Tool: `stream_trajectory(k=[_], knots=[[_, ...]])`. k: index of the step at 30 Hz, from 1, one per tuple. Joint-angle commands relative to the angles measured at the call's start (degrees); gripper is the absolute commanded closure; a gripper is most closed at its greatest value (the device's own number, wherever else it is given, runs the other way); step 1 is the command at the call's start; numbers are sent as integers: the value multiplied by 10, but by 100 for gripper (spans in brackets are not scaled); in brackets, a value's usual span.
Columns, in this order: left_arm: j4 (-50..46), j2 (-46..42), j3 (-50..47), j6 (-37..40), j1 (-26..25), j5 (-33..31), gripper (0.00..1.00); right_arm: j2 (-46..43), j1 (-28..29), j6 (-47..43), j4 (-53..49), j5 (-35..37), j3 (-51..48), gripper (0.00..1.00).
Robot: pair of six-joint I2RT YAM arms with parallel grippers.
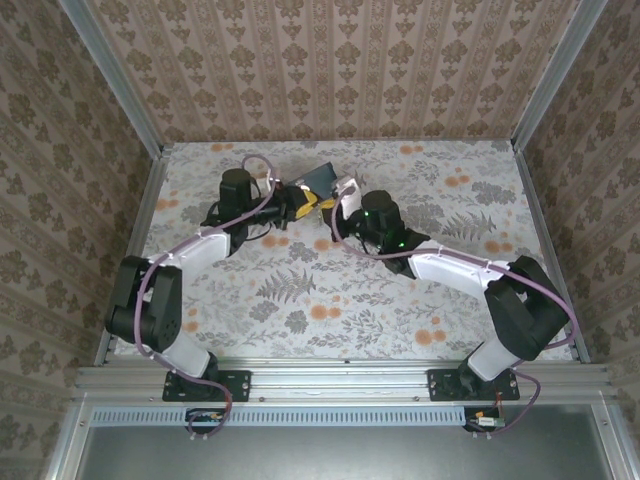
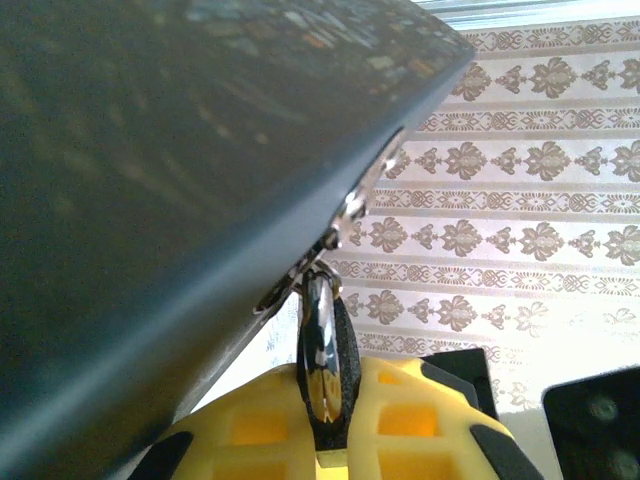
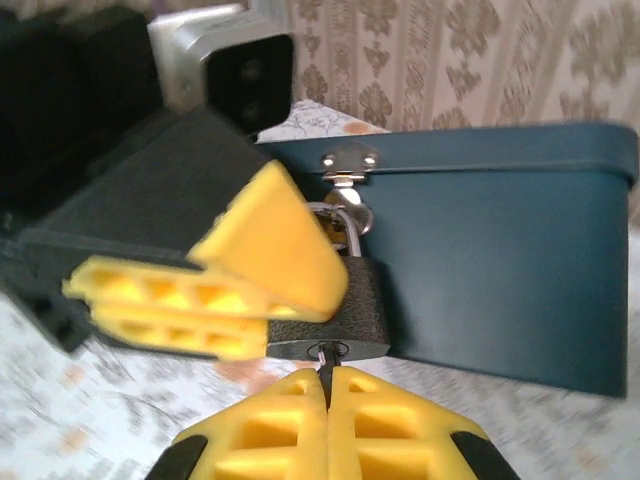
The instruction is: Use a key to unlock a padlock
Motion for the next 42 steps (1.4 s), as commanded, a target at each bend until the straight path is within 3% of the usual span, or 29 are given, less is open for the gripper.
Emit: stream_trajectory(k=[1,7,9,11,13,15,18,24,35,42], knots=[[134,-1,10,-11,-17,50,100,11,-13,318,-1,-40,-14,100],[147,4,9,-4,-22,54,100,43,-20,538,77,-112,-27,100],[138,2,10,1,-19,54,100,44,-30,572,108,-142,-40,100],[108,-4,12,13,-17,51,100,12,-31,482,52,-155,-34,100],[89,-6,15,21,-16,52,100,-35,-23,306,-83,-104,-11,93],[82,-6,13,19,-16,53,100,-61,-29,205,-141,-67,-3,83],[67,-8,15,25,-16,56,100,-93,-43,122,-159,-52,-9,67],[49,-10,23,31,-17,57,100,-121,-42,-47,-207,-53,7,59],[25,-13,31,40,-27,56,100,-116,27,-355,-83,70,-50,53],[24,-14,37,39,-27,58,100,-63,37,-427,-54,107,-37,54]])
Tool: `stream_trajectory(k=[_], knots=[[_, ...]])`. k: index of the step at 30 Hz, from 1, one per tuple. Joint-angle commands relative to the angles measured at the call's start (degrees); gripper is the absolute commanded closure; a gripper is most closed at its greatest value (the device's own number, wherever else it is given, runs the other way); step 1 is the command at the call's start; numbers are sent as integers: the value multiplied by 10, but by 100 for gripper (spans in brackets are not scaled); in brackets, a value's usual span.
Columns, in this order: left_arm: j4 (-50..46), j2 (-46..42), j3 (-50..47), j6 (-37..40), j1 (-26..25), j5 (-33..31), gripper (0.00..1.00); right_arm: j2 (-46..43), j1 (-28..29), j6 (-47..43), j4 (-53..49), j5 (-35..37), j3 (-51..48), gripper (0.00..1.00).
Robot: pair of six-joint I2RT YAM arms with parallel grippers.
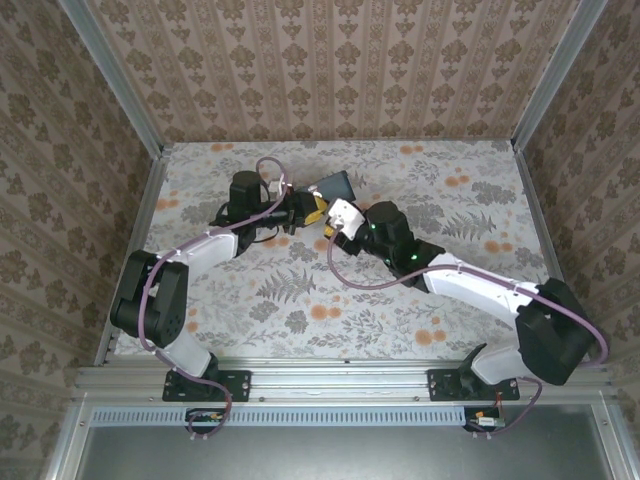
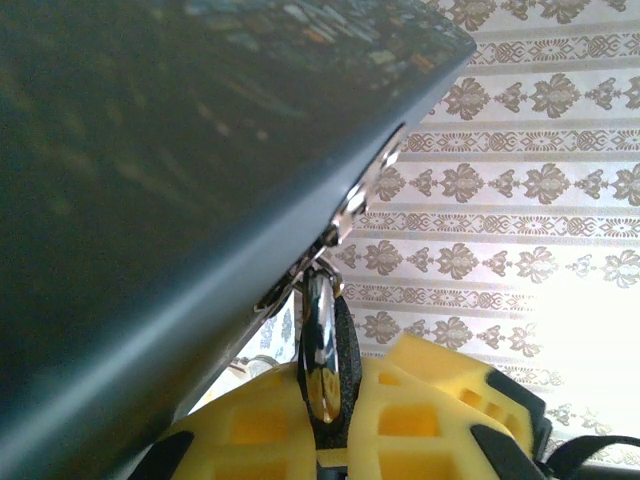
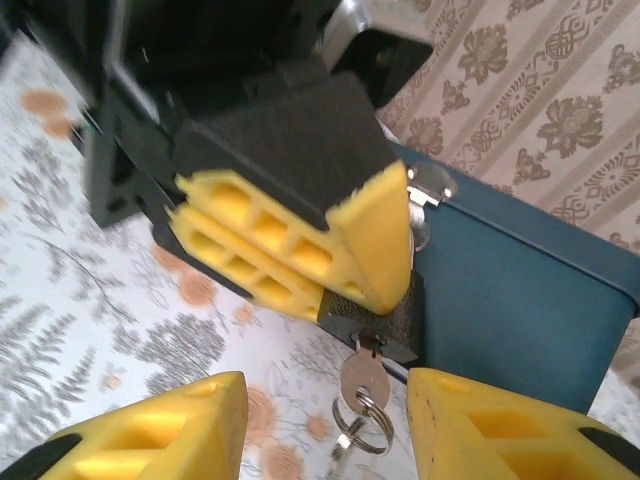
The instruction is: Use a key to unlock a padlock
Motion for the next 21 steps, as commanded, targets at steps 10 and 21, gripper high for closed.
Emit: stream_trajectory(k=[10,21], knots=[[18,-34,29,22,-1,20,100,37,4,-90,77,63,-4,58],[23,-33,26,19,-2,20,100,38,5,-93,62,57,7,72]])
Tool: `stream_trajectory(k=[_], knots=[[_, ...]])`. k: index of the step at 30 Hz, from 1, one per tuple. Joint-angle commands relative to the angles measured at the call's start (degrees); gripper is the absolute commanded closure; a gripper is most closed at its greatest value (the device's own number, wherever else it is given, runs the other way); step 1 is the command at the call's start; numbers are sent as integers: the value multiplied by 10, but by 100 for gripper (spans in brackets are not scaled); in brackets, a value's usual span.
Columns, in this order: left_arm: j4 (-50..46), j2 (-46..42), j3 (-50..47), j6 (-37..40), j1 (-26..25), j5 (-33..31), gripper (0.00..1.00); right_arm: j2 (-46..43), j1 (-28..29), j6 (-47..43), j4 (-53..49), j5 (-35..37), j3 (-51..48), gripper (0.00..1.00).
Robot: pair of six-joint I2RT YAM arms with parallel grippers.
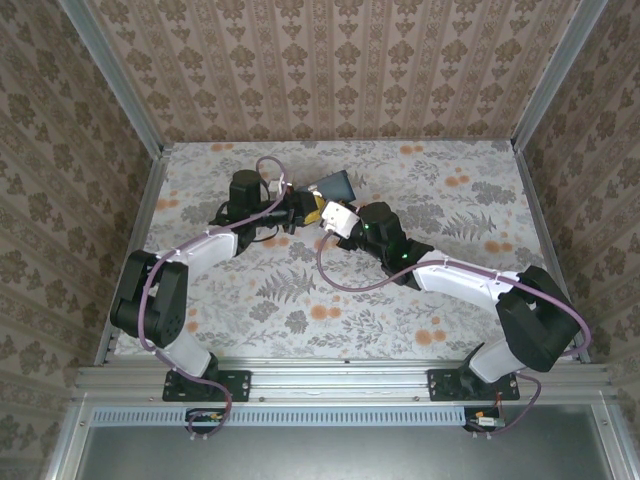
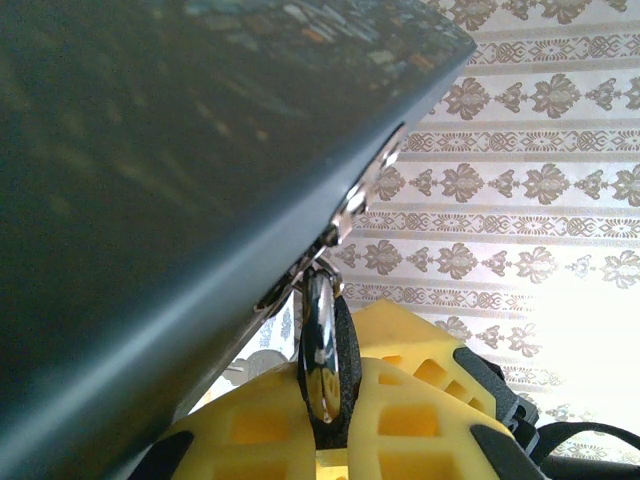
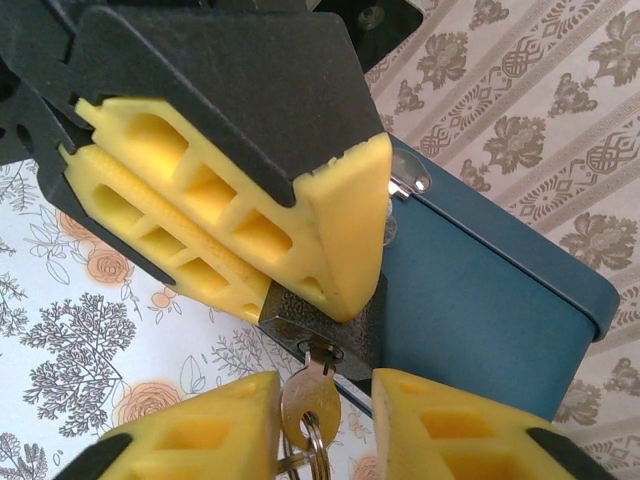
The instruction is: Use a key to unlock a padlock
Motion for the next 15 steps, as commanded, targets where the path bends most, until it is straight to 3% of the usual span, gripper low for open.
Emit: stream_trajectory(k=[1,15], knots=[[33,-35,22,18,-2,18,100,0,4,-7,2,5,8,73],[47,-40,16,6,-2,11,100,0,4,59,-21,20,14,96]])
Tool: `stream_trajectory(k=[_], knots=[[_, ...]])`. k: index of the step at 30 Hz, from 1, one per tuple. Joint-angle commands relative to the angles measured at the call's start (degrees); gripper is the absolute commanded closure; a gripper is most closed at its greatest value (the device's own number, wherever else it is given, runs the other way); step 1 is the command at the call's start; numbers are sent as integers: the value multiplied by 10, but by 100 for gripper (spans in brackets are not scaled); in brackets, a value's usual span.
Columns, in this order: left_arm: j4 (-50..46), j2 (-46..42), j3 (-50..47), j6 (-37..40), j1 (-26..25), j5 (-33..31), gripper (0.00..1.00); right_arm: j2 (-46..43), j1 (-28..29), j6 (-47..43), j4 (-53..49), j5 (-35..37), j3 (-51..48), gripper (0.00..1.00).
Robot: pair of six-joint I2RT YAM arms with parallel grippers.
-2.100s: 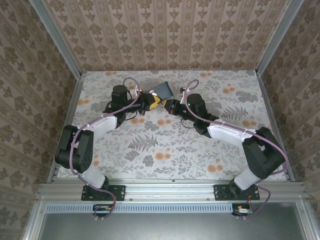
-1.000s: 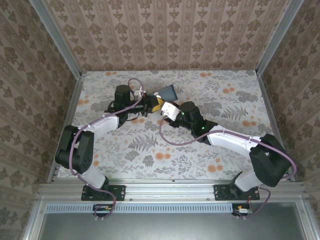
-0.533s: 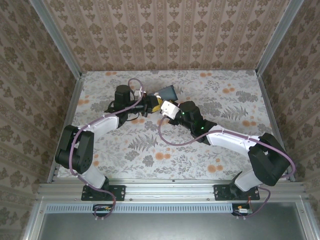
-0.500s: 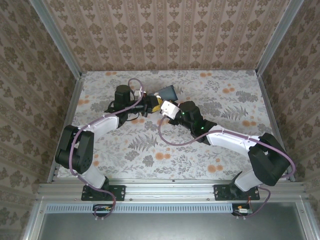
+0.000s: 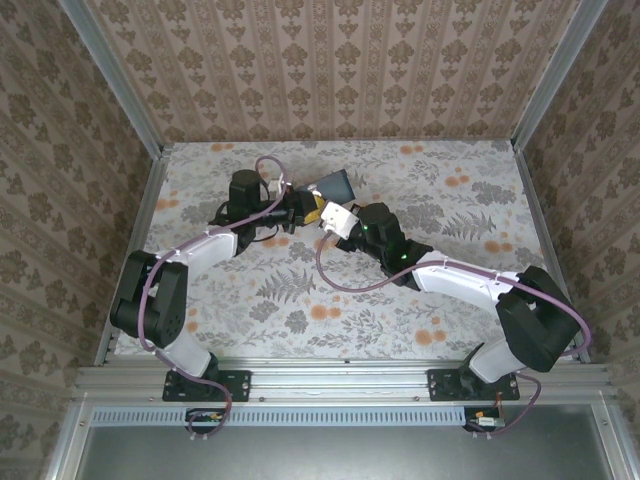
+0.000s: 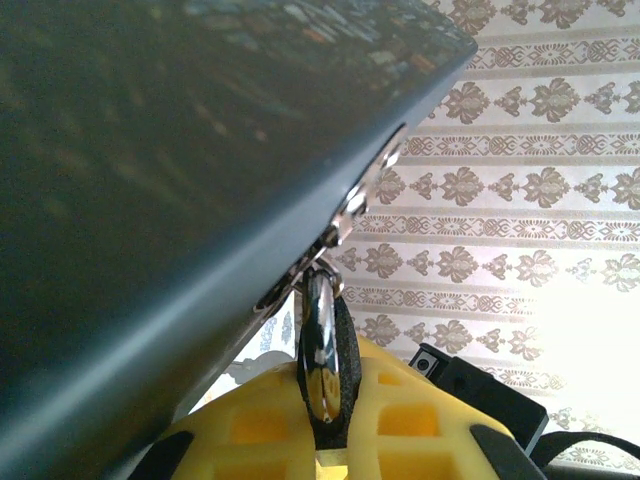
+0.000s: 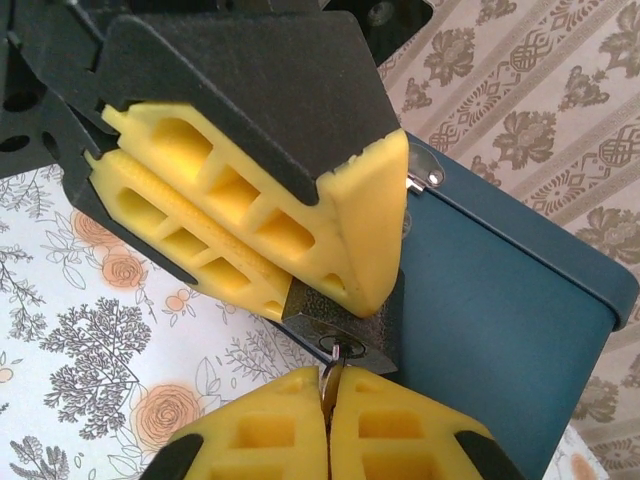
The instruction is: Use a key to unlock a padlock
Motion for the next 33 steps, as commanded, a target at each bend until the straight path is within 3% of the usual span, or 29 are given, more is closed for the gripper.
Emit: stream_trajectory(k=[1,6,13,18,25,30,33], knots=[[48,-39,15,5,-2,14,100,-1,2,50,-18,19,13,97],[68,-42,9,-1,-12,-5,100,-10,2,196,-46,3,29,100],[119,-26,-1,-16,-41,-20,100,-18,-18,530,-3,-63,14,100],[130,-22,-6,-14,-43,-21,100,-12,-46,715,51,-114,-7,100],[113,-31,-3,1,-45,-8,100,13,-73,816,110,-206,-11,100],[52,-52,18,72,-56,20,100,34,-103,911,145,-271,-9,100],[66,-67,19,97,-54,37,100,54,-116,1008,219,-302,-20,100]])
